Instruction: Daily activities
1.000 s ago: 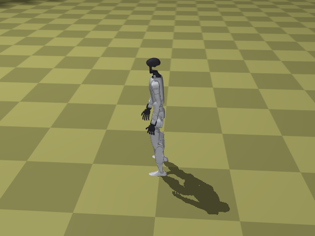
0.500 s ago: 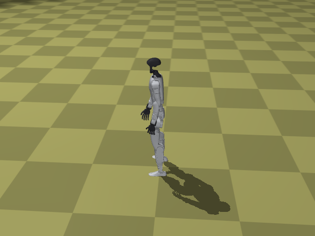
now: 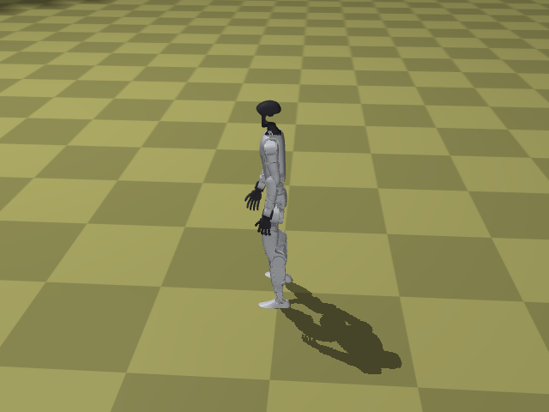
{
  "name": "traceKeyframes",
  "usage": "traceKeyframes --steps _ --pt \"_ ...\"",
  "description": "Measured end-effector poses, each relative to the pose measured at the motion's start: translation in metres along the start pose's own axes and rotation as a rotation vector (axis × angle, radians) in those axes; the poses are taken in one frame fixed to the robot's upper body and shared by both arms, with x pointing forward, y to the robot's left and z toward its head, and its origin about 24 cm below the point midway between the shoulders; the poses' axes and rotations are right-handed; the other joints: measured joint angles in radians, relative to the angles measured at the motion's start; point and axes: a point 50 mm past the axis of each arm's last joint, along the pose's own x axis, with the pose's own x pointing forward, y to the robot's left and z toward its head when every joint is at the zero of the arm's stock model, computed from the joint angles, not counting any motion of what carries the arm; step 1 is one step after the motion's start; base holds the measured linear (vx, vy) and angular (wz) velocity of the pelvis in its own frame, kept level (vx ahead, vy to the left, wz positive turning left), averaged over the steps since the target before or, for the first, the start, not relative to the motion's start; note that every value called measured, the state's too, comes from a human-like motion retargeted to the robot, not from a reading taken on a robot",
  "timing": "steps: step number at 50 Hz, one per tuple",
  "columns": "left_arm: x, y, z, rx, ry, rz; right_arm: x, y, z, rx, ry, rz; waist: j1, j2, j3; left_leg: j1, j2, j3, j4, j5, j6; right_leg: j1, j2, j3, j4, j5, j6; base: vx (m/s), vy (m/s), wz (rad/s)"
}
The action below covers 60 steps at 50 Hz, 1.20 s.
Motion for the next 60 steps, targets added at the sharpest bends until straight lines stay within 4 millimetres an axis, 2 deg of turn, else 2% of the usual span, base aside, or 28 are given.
traceKeyframes --steps 60 --pt "-0.001 -0.001 -0.005 0.142 0.034 -0.069 0.000 0.012 -0.008 -0.095 0.024 0.071 0.028 0.002 -0.027 -0.035 0.001 0.007 -0.014 0.036 -0.012 -0.026 0.007 -0.013 -0.033 0.001 -0.004 0.00 0.00 0.00"
